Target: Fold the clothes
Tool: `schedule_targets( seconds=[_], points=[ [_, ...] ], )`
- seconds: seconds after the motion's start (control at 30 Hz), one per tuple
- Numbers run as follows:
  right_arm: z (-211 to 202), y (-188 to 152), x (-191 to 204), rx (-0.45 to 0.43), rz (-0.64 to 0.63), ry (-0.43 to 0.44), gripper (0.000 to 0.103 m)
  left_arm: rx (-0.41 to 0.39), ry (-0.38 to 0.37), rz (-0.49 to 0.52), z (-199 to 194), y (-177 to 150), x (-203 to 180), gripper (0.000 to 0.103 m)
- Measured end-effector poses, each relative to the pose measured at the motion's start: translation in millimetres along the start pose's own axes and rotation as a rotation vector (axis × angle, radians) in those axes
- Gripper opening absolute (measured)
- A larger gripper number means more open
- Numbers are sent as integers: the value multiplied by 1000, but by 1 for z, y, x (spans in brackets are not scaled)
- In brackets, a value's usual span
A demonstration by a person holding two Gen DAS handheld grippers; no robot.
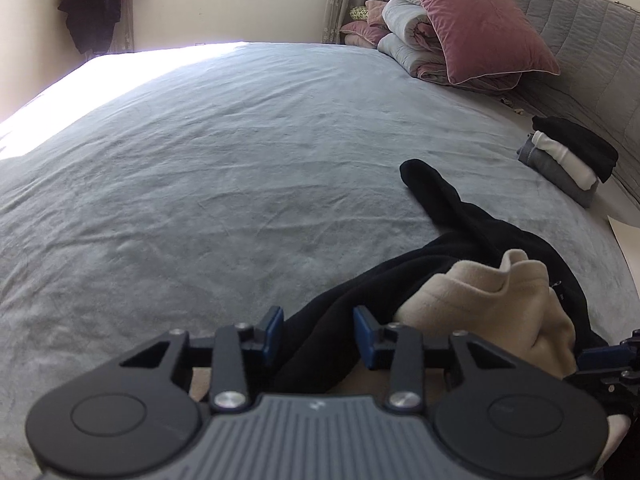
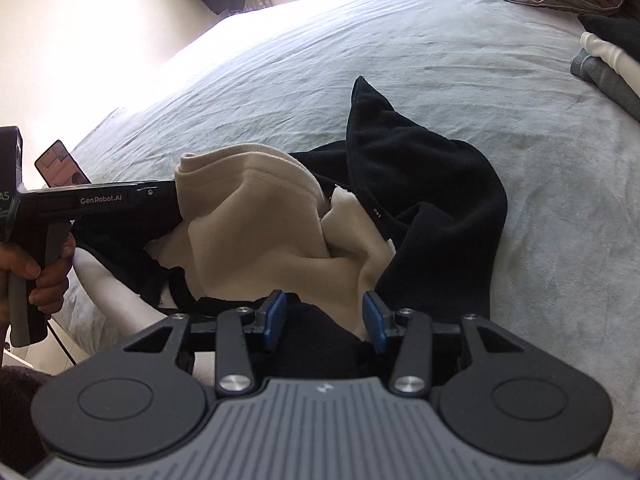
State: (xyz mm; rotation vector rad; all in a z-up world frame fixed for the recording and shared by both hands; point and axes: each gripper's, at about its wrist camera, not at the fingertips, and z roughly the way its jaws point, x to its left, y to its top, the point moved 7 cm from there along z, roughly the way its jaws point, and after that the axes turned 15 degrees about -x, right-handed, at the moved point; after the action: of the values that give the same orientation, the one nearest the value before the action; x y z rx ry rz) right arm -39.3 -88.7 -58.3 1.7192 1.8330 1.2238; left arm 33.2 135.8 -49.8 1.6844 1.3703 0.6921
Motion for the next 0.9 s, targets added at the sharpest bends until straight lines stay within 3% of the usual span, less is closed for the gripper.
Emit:
schedule_targets(
  seconds=[0.03,0.07,0.17,0.33,0.47,0.57,0.73,0.8,0.9],
  points=[
    [3,-2,1,14,-1,4,47,11,10,1,1,-3,1,17],
    [5,-4,3,19,-6,6,47,12,12,-11,0,-4,4,13],
    [6,-6,7,20,-29,14,47,-40,29,-62,-13,2,13,10],
    [4,-10,12,21,-66,29,43,-170,123,-137,-55,14,40,10],
    [4,-11,12,19,-79,31,43,-213,310,-109,-86,6,77,10],
    [4,-9,10,18,-69,26,43,-166,433,-93,-92,-6,106,10],
    [-1,1,5,-3,-44,10,44,-108,394,-196,-88,-17,126,14],
    [-3,6,3,-14,-35,8,45,-155,375,-199,-93,-10,121,17],
    [-6,10,3,-16,-26,18,47,-230,317,-175,-101,3,109,31]
  ],
)
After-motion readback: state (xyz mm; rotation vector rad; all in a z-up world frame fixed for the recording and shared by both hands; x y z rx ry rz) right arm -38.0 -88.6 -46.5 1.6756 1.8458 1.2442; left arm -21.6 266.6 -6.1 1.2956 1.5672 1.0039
